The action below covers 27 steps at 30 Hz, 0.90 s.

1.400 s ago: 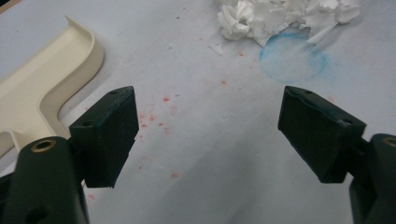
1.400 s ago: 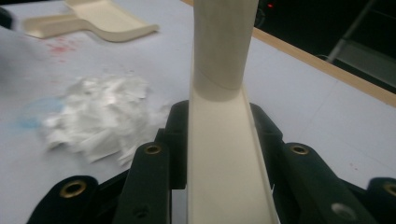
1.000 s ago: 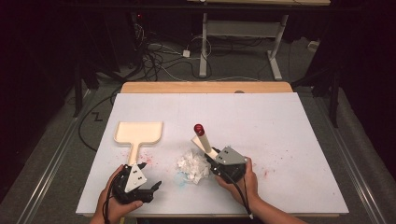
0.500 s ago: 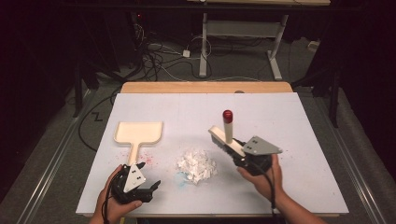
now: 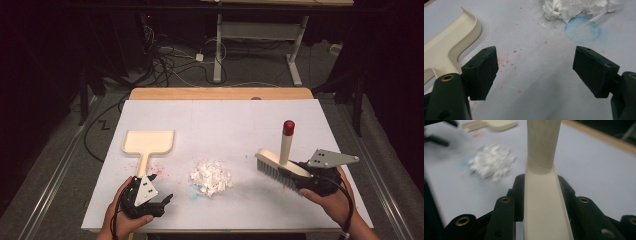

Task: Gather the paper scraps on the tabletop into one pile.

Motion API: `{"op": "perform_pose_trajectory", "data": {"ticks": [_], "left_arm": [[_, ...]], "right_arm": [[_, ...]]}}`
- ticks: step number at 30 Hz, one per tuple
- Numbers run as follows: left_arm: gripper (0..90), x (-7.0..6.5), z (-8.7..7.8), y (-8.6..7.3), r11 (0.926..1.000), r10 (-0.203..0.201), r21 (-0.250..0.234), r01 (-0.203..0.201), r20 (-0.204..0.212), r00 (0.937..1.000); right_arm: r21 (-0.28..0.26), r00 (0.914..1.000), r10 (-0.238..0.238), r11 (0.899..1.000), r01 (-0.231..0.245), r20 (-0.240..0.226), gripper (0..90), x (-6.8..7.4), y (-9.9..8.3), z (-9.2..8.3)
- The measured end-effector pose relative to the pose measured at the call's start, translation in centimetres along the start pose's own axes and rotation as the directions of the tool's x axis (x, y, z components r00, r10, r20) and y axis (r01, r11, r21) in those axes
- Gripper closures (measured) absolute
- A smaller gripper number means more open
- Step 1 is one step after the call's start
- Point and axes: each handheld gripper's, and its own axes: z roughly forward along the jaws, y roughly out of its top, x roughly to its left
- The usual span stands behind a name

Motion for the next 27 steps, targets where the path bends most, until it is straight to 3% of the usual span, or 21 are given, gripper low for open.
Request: {"op": "perform_pose_trajectory", "data": {"ticks": [2, 5, 10, 12, 13, 17, 19, 20, 21, 22, 23, 25, 27], "left_arm": [[19.4, 0.0, 0.1, 0.0, 1.0000, 0.004, 0.004, -0.004, 0.002, 1.0000], [19.4, -0.1, 0.1, 0.1, 1.0000, 0.005, 0.002, -0.005, 0.003, 1.0000], [19.4, -0.1, 0.4, 0.3, 0.9998, 0.021, 0.000, -0.021, 0.004, 0.9998], [19.4, -0.2, 0.4, 0.3, 0.9999, 0.011, 0.004, -0.011, 0.013, 0.9999], [19.4, -0.1, 0.5, 0.4, 0.9998, 0.018, -0.001, -0.018, 0.009, 0.9998], [19.4, -0.1, 0.7, 0.5, 0.9999, 0.016, -0.001, -0.016, 0.016, 0.9997], [19.4, -0.2, 0.8, 0.6, 1.0000, 0.007, 0.005, -0.007, 0.028, 0.9996], [19.4, -0.2, 0.9, 0.7, 0.9999, 0.017, 0.001, -0.017, 0.024, 0.9996], [19.4, -0.3, 1.0, 0.7, 0.9999, 0.011, 0.008, -0.011, 0.032, 0.9994], [19.4, -0.3, 1.1, 0.8, 0.9998, 0.021, 0.005, -0.022, 0.027, 0.9994], [19.4, -0.3, 1.2, 0.8, 0.9996, 0.026, 0.007, -0.026, 0.026, 0.9993], [19.3, -0.5, 1.1, 0.9, 0.9995, 0.030, 0.007, -0.030, 0.024, 0.9993], [19.3, -0.7, 1.0, 0.9, 0.9993, 0.036, 0.004, -0.036, 0.022, 0.9991]], "right_arm": [[0.057, 0.9971, 0.011, 0.998, -0.007, -0.076, 67.5, -0.1, -0.5, -0.1], [0.121, 0.9902, 0.036, 0.992, -0.020, -0.135, 67.5, -0.6, -1.2, 0.2], [0.206, 0.9667, 0.147, 0.973, -0.104, -0.209, 67.5, -3.7, -1.2, 1.9], [0.222, 0.9741, 0.151, 0.969, -0.112, -0.168, 67.1, -4.8, -1.1, 2.8], [0.234, 0.9727, 0.162, 0.965, -0.120, -0.166, 66.0, -5.4, -0.9, 3.3], [0.266, 0.9853, 0.130, 0.959, -0.096, -0.111, 57.3, -6.7, -0.2, 4.7], [0.268, 0.9965, 0.070, 0.962, -0.055, -0.046, 50.0, -7.1, 0.3, 5.2], [0.261, 0.9975, 0.068, 0.963, -0.061, -0.020, 44.7, -7.3, 0.5, 5.3], [0.265, 0.9980, 0.053, 0.962, -0.061, 0.035, 39.8, -7.5, 0.7, 5.4], [0.253, 0.9957, 0.029, 0.966, -0.050, 0.088, 41.8, -7.5, 0.8, 5.4], [0.230, 0.9852, -0.020, 0.973, -0.020, 0.170, 45.3, -7.4, 0.9, 5.2], [0.165, 0.9837, -0.026, 0.986, -0.004, 0.178, 42.8, -7.2, 0.6, 4.5], [0.111, 0.9703, -0.049, 0.994, 0.024, 0.237, 37.4, -6.5, 0.1, 3.7]]}}
